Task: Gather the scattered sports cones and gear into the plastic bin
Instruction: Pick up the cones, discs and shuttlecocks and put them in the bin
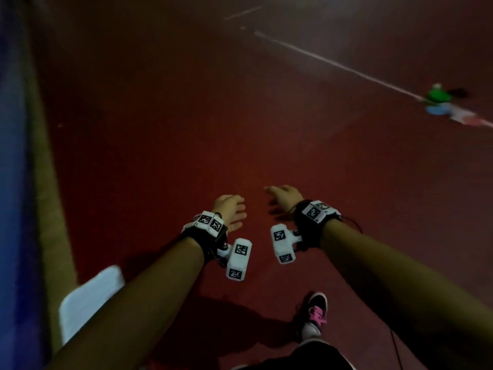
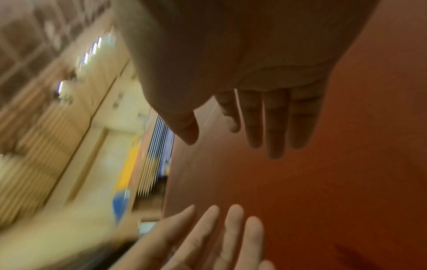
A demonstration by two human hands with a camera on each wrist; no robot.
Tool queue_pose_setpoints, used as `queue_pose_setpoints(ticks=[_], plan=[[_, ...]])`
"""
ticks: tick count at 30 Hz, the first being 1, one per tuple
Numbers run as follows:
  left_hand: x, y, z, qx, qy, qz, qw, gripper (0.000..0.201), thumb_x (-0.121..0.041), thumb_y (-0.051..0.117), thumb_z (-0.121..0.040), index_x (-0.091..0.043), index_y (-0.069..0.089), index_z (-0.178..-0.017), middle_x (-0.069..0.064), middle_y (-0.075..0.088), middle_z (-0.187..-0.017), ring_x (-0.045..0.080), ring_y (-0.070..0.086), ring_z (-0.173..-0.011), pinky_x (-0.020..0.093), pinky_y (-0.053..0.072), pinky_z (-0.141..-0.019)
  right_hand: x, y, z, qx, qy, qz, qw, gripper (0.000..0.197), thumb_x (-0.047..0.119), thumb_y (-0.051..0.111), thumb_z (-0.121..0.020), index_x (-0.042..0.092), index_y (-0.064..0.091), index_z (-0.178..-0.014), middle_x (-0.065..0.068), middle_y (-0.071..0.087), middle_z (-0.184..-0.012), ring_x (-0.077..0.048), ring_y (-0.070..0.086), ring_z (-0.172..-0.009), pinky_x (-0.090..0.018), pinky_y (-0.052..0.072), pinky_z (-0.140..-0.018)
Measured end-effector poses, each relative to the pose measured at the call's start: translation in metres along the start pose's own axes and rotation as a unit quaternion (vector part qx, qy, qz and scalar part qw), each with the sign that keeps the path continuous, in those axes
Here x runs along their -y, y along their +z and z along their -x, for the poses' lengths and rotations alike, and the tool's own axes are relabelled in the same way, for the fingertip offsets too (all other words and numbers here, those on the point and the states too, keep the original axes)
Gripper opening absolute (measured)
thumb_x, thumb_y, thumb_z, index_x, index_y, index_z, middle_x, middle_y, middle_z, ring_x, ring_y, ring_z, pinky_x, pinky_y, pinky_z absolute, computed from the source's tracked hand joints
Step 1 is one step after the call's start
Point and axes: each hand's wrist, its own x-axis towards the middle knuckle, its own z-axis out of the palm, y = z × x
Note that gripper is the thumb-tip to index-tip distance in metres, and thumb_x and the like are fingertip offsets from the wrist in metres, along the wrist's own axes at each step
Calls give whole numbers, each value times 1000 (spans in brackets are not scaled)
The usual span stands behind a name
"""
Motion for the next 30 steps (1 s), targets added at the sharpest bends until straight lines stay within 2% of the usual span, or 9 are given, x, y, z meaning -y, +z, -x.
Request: queue_pose_setpoints(ticks=[4, 8, 10, 12, 15, 19, 22, 27, 30], plan=[[-56, 147, -48, 68, 17, -77, 995, 8, -24, 50, -96, -22, 57, -93, 6, 65, -114, 25, 64, -103, 39, 48, -87, 6, -145, -40, -86, 6, -115, 990, 54, 41, 62, -90, 9, 49, -131, -9, 62, -89, -29, 65, -72, -37, 51, -68], [-105, 285, -80, 137, 39, -126, 982, 7, -22, 51, -95, -20, 58, -97, 7, 65, -113, 25, 65, -100, 38, 49, -84, 14, -288, -61, -171, 8, -188, 967, 48, 40, 60, -91, 9, 52, -126, -8, 61, -86, -28, 64, -73, -36, 52, -67], [-124, 347, -94, 152, 43, -135, 978, 7, -21, 51, -95, -20, 58, -94, 7, 65, -111, 24, 65, -97, 35, 50, -78, 13, -351, -68, -206, 13, -201, 957, 45, 40, 59, -92, 8, 54, -124, -7, 61, -85, -27, 63, -72, -34, 51, -64], [-139, 403, -106, 175, 39, -148, 972, 8, -21, 51, -96, -18, 58, -98, 6, 65, -110, 23, 65, -96, 35, 50, -78, 9, -404, -75, -243, 18, -225, 943, 45, 41, 58, -92, 8, 56, -122, -6, 63, -83, -25, 63, -69, -32, 50, -62], [-159, 482, -127, 214, 50, -168, 961, 11, -22, 52, -95, -17, 59, -102, 6, 66, -108, 22, 66, -94, 34, 50, -74, 1, -474, -91, -284, 28, -261, 922, 44, 42, 57, -92, 7, 58, -118, -6, 65, -81, -25, 64, -69, -32, 49, -62], [-182, 581, -167, 248, 52, -163, 954, 12, -28, 54, -92, -22, 63, -95, 3, 67, -99, 19, 66, -83, 30, 47, -64, -5, -556, -125, -324, 50, -284, 901, 41, 40, 55, -94, 6, 58, -116, -6, 63, -80, -25, 62, -68, -32, 49, -61], [-213, 654, -205, 269, 57, -149, 950, 12, -30, 55, -90, -22, 63, -95, 3, 67, -97, 18, 65, -77, 28, 45, -59, 10, -620, -161, -349, 57, -286, 891, 38, 40, 54, -95, 7, 58, -112, -7, 62, -81, -23, 60, -66, -31, 49, -60], [-300, 773, -276, 304, 55, -160, 937, 15, -28, 55, -90, -20, 64, -99, 3, 65, -93, 17, 63, -72, 26, 44, -56, 77, -735, -229, -392, 46, -281, 875, 35, 39, 54, -96, 6, 57, -109, -7, 59, -79, -22, 56, -63, -29, 46, -56], [-360, 838, -309, 314, 73, -176, 930, 19, -25, 53, -93, -15, 63, -105, 3, 65, -91, 16, 61, -70, 26, 43, -56, 126, -795, -262, -404, 29, -259, 877, 37, 38, 53, -96, 6, 56, -116, -6, 60, -82, -22, 58, -64, -29, 46, -58]])
